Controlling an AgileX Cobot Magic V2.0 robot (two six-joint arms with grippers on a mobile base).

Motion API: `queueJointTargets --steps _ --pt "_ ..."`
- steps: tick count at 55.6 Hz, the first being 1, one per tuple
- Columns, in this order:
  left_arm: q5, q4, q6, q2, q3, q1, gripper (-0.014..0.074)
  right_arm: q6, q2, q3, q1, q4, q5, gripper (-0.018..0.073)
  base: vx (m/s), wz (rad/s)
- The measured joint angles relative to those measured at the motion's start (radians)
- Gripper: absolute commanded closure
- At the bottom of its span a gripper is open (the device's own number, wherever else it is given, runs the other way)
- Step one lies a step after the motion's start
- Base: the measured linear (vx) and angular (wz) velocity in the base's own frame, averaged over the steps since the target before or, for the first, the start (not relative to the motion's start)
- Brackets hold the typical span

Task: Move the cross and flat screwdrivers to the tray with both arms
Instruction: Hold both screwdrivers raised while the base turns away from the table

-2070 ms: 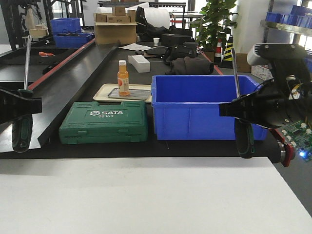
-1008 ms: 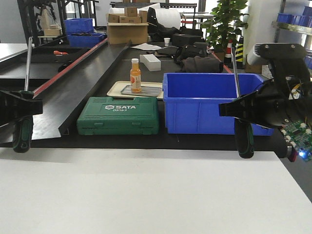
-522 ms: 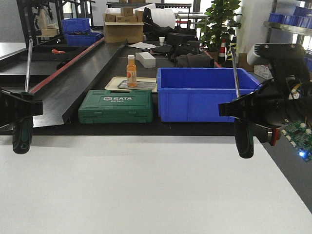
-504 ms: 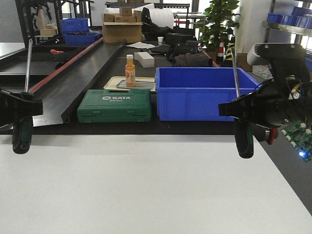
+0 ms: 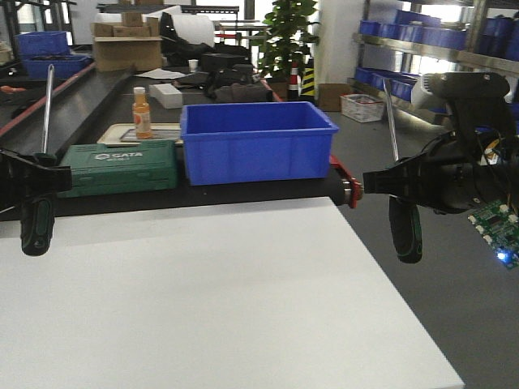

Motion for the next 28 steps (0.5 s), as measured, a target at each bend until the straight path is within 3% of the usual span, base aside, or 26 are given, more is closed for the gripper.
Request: queueJointTargets --steps 28 --pt "0.007 0.0 0.0 0.0 0.0 0.0 0.0596 0.0 0.0 0.0 0.0 0.0 0.001 0.0567 -0.16 -0.59"
